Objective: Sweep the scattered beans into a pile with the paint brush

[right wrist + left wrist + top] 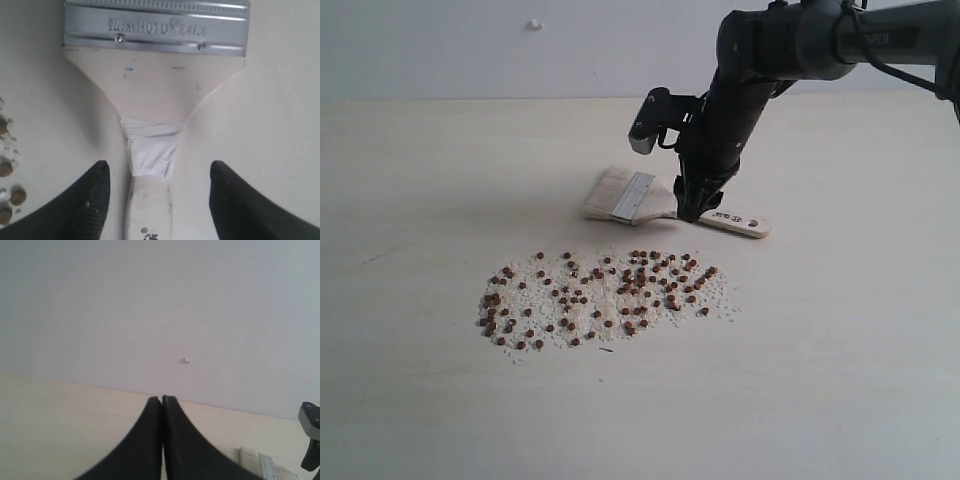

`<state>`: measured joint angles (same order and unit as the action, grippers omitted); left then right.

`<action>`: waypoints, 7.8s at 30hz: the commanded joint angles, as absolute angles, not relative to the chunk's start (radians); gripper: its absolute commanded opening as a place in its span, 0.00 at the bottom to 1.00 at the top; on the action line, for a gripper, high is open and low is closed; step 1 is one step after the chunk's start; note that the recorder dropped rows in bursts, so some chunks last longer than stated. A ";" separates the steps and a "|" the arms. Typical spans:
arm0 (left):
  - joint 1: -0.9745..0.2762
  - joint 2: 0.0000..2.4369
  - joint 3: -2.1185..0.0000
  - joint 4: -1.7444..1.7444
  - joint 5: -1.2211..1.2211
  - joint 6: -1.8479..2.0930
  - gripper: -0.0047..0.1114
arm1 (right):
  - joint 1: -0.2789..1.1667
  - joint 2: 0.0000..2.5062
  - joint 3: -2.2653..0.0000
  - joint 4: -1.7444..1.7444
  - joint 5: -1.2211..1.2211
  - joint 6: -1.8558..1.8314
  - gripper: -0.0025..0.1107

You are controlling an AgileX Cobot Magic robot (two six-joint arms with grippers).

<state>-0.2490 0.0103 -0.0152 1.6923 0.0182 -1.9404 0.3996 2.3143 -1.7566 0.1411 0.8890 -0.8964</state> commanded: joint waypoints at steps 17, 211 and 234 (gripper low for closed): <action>-0.254 0.010 -0.013 1.693 0.022 -1.941 0.04 | 0.395 2.341 -1.764 0.158 0.841 -0.909 0.51; -0.254 0.010 -0.013 1.693 0.022 -1.941 0.04 | 0.459 2.345 -1.764 -0.047 0.920 -1.031 0.60; -0.254 0.010 -0.013 1.693 0.022 -1.941 0.04 | 0.427 2.355 -1.860 0.086 0.990 -1.226 0.60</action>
<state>-0.2490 0.0103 -0.0152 1.6923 0.0182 -1.9404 0.4397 2.3454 -1.8306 0.0768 0.9599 -1.2382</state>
